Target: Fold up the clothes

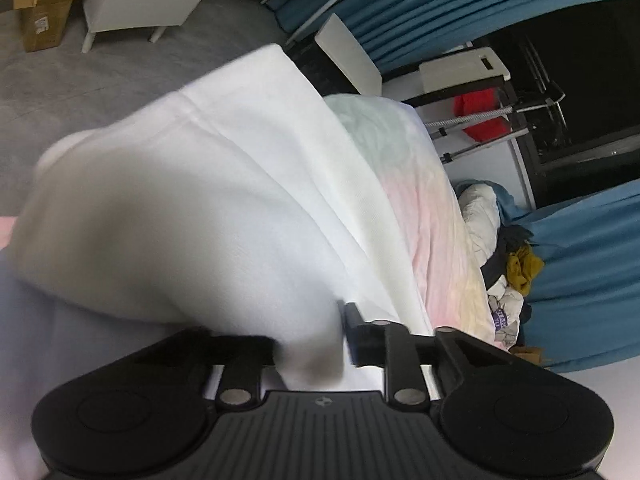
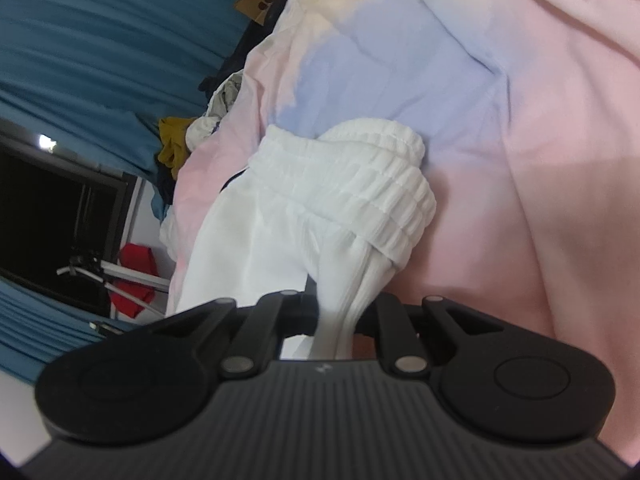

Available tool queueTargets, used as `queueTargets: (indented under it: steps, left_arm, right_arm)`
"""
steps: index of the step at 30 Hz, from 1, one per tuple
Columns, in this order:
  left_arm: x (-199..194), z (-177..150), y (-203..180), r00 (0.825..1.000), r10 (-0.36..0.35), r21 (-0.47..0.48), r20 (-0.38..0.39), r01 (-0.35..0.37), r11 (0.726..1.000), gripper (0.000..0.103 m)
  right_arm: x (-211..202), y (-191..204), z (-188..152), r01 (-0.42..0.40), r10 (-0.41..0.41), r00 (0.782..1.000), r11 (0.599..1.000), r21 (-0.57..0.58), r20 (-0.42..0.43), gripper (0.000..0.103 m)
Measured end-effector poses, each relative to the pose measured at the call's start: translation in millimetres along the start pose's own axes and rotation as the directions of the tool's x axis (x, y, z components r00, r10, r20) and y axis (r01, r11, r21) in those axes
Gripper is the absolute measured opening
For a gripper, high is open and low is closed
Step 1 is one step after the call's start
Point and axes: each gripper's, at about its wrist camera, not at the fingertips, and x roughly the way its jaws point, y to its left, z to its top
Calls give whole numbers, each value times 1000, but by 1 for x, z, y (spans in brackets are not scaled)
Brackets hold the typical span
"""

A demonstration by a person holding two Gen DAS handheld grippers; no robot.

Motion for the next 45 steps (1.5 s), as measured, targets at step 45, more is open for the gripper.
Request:
queueTargets:
  steps: [45]
  left_arm:
    - [-71, -38, -20, 969, -10, -42, 246, 21, 999, 74]
  right_arm:
    - [1, 3, 1, 24, -23, 1000, 998, 56, -4, 12]
